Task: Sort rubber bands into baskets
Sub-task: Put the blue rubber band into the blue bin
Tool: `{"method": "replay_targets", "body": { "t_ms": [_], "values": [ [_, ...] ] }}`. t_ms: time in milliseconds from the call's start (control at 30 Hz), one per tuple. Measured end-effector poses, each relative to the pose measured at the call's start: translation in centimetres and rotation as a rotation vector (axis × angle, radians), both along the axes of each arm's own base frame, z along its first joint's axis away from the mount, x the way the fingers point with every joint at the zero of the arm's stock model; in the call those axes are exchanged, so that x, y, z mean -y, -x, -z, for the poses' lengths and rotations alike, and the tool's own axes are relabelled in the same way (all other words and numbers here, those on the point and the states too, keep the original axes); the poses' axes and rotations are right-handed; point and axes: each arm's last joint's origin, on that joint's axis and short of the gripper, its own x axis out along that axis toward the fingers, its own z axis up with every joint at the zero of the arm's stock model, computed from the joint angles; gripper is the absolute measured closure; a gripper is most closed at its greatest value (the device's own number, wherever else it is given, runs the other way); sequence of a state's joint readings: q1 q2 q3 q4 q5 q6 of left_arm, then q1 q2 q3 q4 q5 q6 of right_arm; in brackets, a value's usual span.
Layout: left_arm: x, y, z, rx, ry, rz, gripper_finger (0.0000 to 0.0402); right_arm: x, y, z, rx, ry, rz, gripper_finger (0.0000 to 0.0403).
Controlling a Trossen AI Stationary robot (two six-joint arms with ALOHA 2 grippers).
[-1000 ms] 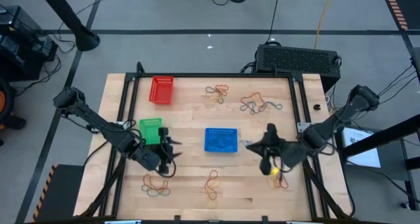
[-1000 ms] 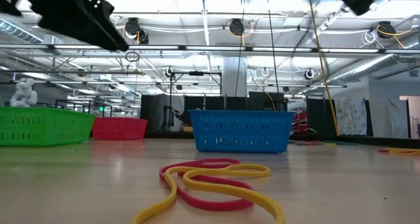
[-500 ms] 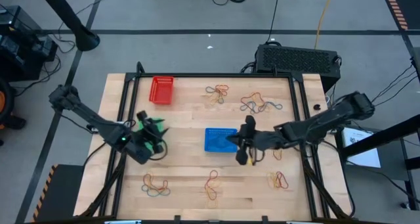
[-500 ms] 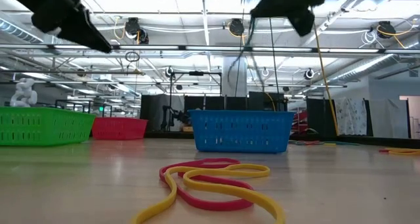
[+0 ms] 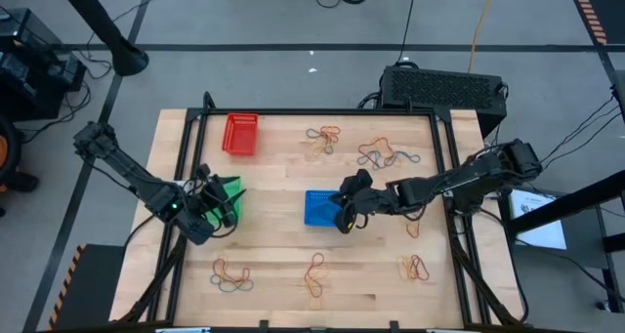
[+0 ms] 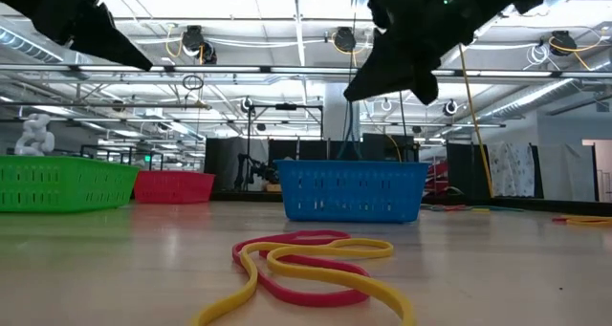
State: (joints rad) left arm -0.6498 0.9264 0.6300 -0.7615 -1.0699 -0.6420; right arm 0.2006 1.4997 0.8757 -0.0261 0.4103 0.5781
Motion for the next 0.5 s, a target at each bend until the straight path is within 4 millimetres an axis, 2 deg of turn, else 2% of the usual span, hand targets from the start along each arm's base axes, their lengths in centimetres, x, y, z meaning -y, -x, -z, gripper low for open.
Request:
{"method": "replay_targets", "body": {
  "t_ms": [167,367,500],
  "values": [
    [0.0,0.0,0.0,-0.001,0.008,0.004,0.021,0.7,-0.1,0.1,-0.008,-0.131,-0.035,0.0391],
    [0.1,-0.1,-0.1,0.008,0.014,0.006,0.021,1.3,-0.3,0.0,-0.024,-0.191,-0.149,0.0338],
    [0.1,-0.1,0.0,-0.002,0.013,0.018,0.021,2.0,-0.3,0.0,-0.027,-0.197,-0.149,0.0306]
  ]
}}
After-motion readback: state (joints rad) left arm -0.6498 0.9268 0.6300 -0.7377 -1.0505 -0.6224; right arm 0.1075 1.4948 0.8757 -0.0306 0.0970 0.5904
